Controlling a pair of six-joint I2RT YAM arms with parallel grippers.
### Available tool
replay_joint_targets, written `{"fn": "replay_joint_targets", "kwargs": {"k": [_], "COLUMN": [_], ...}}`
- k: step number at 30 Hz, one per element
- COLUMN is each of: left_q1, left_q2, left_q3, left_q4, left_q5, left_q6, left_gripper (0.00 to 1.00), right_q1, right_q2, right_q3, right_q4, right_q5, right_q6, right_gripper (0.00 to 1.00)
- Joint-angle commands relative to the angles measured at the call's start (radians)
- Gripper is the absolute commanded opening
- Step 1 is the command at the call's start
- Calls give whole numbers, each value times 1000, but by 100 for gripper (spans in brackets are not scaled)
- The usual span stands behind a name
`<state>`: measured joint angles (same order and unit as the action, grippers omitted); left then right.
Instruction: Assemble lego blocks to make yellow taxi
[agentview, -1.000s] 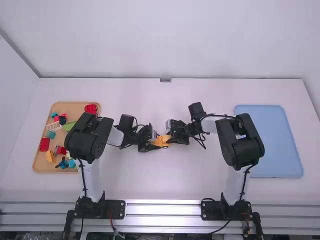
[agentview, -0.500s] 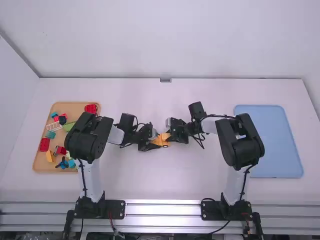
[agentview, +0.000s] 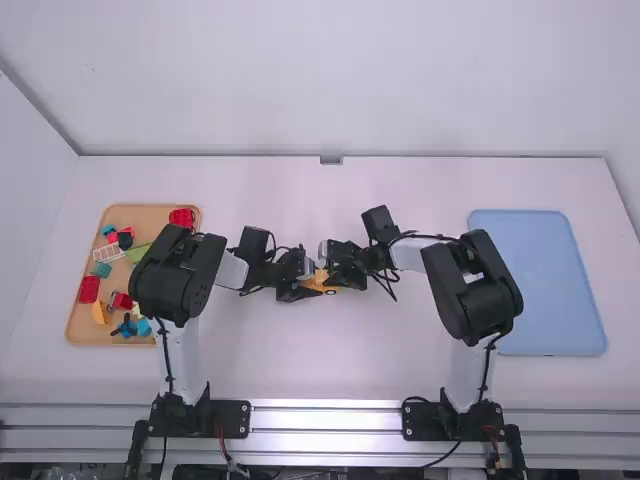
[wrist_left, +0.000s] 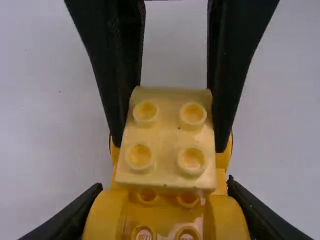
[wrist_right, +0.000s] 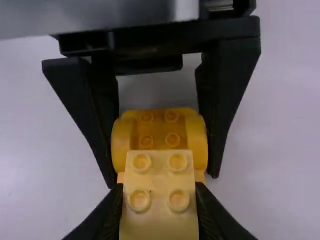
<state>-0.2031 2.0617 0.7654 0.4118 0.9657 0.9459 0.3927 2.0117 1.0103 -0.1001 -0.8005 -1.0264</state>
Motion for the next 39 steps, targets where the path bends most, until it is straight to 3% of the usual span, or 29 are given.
{"fn": "replay_joint_targets", "kwargs": {"k": [1,21,31,39], "left_q1": [-8,-8,-8,-8], "left_q2": [18,18,18,18], "left_q3": [-13,-13,-13,-13], "left_q4": [-9,-14,-14,-14], "left_q5": [-23,-41,-40,-40], "left_q6": [-7,-7,-9,-14], "left_gripper": [40,39,40,40], "right_q1": [-5,-92,-78,-80], "right_q2": [10,8,9,8], "right_q3": [-17,-16,-17,-17], "right_q4": [-12,-84,-84,-53], "right_q5": [117,38,80,-64], "right_q6": [27,-83,-97,-100], "right_gripper": [13,25,25,22]}}
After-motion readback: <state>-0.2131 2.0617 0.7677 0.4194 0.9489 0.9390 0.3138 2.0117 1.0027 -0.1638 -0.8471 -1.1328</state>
